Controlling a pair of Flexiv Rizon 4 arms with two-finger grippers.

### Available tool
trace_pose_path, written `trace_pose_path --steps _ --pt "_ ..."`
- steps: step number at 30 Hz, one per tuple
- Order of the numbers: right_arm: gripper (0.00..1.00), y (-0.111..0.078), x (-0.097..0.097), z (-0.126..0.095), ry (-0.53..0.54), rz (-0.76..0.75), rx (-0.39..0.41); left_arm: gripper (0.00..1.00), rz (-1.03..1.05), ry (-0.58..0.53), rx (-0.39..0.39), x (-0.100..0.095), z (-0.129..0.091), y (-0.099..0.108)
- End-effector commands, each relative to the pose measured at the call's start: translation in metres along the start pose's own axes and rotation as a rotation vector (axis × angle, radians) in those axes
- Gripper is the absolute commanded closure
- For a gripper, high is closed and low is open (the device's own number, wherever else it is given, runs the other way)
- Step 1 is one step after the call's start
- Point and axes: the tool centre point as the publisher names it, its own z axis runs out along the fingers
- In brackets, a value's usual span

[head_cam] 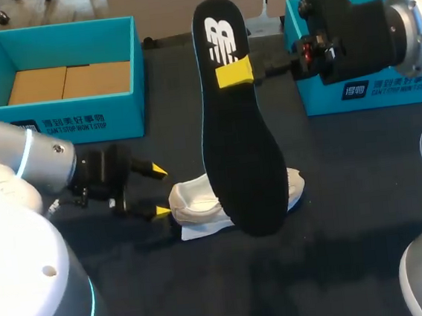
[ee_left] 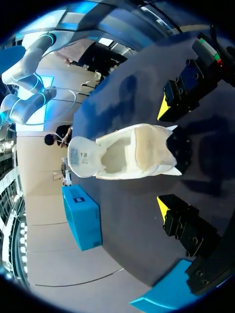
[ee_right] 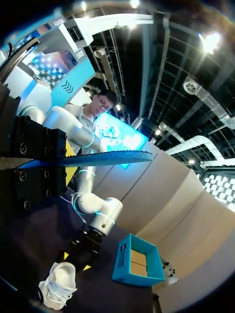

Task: Take the shoe out of the shoebox, open the shoe tongue, remove and reinsert the insole, then place the shoe into the shoebox

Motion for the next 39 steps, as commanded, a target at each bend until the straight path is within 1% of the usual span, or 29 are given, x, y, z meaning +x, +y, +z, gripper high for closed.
trace_pose_path --steps 1,4,6,7,9,13,16,19,21,22,24,25,29,31,33,39 --pt "1.00 0.002 -0.001 0.004 0.000 0.001 0.001 0.00 -0.001 0.003 -0.012 0.000 -0.002 -0.001" --pt "1.00 0.002 -0.001 0.004 0.000 0.001 0.001 0.00 -0.001 0.003 -0.012 0.000 -0.002 -0.001" --pt "1.00 0.002 -0.001 0.004 0.000 0.001 0.001 0.00 -0.023 -0.001 -0.016 0.006 0.004 -0.003" --pt "1.00 0.002 -0.001 0.004 0.000 0.001 0.001 0.00 -0.036 -0.020 -0.064 0.007 0.003 -0.003" --pt "1.00 0.002 -0.001 0.004 0.000 0.001 0.001 0.00 -0.050 -0.025 -0.065 0.006 -0.001 -0.004" --pt "1.00 0.002 -0.001 0.004 0.000 0.001 0.001 0.00 -0.067 -0.057 -0.136 0.003 -0.009 -0.003" --pt "1.00 0.002 -0.001 0.004 0.000 0.001 0.001 0.00 -0.077 -0.058 -0.170 0.002 -0.013 -0.001" --pt "1.00 0.002 -0.001 0.004 0.000 0.001 0.001 0.00 -0.084 -0.057 -0.223 0.002 -0.016 -0.002" --pt "1.00 0.002 -0.001 0.004 0.000 0.001 0.001 0.00 -0.083 -0.054 -0.244 0.003 -0.018 -0.005" --pt "1.00 0.002 -0.001 0.004 0.000 0.001 0.001 0.00 -0.082 -0.063 -0.275 0.002 -0.019 -0.007" --pt "1.00 0.002 -0.001 0.004 0.000 0.001 0.001 0.00 -0.092 -0.049 -0.307 0.001 -0.022 -0.011" --pt "1.00 0.002 -0.001 0.004 0.000 0.001 0.001 0.00 -0.086 -0.053 -0.313 0.001 -0.024 -0.013" --pt "1.00 0.002 -0.001 0.004 0.000 0.001 0.001 0.00 -0.086 -0.038 -0.378 0.000 -0.030 -0.025" --pt "1.00 0.002 -0.001 0.004 0.000 0.001 0.001 0.00 -0.083 -0.041 -0.391 0.001 -0.033 -0.030" --pt "1.00 0.002 -0.001 0.004 0.000 0.001 0.001 0.00 -0.103 -0.042 -0.430 0.000 -0.035 -0.034" --pt "1.00 0.002 -0.001 0.004 0.000 0.001 0.001 0.00 -0.120 -0.022 -0.524 0.004 -0.036 -0.050"
